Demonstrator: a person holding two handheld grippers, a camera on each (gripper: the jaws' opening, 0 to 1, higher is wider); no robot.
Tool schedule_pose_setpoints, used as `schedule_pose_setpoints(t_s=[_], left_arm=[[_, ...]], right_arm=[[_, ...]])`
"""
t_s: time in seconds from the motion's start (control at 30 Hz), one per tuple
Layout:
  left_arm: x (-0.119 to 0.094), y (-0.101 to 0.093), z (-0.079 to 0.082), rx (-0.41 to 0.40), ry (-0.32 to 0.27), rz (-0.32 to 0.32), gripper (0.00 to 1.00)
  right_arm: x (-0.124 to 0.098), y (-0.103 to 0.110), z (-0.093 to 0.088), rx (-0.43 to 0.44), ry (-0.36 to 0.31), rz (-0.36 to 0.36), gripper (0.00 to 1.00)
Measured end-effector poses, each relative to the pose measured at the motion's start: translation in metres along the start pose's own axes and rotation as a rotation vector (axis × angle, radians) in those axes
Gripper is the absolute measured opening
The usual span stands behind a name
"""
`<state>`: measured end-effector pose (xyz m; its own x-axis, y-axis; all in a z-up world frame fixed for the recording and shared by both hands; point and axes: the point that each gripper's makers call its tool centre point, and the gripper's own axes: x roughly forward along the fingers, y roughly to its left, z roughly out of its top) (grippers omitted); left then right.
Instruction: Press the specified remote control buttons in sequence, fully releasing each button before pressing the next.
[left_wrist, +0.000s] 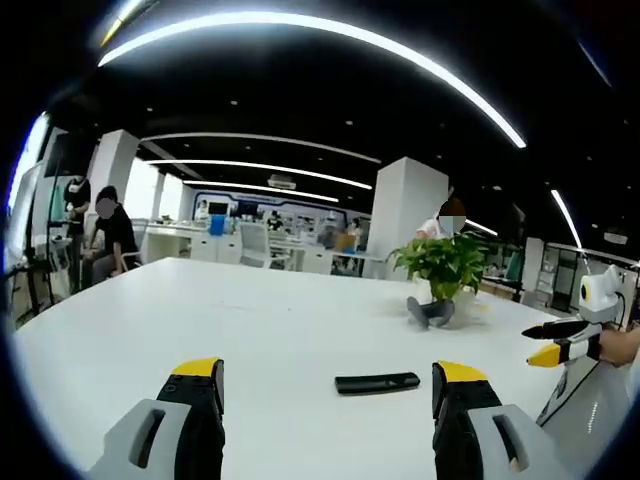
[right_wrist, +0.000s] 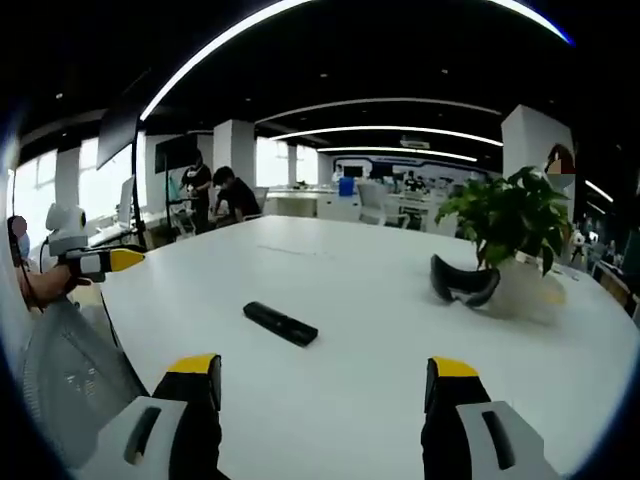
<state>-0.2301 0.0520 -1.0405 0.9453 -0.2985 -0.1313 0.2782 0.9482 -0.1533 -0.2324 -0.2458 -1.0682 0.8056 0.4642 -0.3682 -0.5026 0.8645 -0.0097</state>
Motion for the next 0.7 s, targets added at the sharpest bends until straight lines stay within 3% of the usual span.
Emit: schedule_pose_setpoints(t_s=[0.7], left_arm=[[-0.0017,-0.0005,-0.0014,0.005,0.001,-0.003,0.89]], right_arm=[[-0.0008,0.0037,-0.0023,-0.009,0.005,0.008,0.83]])
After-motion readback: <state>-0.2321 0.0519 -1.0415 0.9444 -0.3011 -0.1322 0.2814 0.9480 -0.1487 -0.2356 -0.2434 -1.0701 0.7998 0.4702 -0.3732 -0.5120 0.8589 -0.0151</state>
